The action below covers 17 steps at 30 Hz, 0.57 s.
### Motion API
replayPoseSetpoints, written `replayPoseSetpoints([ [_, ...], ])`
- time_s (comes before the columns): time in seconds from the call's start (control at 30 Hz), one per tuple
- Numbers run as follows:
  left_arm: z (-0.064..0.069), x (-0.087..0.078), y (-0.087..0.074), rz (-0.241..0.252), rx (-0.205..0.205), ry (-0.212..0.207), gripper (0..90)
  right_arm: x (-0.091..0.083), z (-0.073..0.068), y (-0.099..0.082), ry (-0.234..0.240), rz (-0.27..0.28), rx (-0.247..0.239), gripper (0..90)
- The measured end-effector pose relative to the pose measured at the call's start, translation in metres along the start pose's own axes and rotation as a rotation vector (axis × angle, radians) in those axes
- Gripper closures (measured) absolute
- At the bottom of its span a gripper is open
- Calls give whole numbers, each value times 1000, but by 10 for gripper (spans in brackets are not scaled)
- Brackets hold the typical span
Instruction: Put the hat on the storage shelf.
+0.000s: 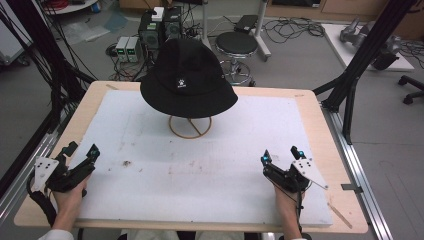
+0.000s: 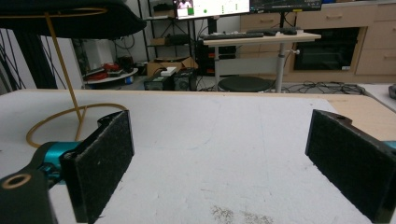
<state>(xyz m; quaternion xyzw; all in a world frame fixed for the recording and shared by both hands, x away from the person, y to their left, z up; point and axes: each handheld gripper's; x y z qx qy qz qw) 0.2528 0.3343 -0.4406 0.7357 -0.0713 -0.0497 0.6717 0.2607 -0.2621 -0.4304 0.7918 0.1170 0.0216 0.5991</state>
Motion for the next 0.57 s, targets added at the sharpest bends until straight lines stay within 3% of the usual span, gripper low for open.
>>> replayPoseSetpoints([
  [0.57, 1, 1, -1, -6, 1, -8, 276, 0, 0, 0, 1, -1, 2, 71],
])
Point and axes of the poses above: each handheld gripper's, and its own axes: x roughly forward along the jaws, y roughly out of its top, z roughly to its right, and after that the axes turned 12 degrees about x, right-handed
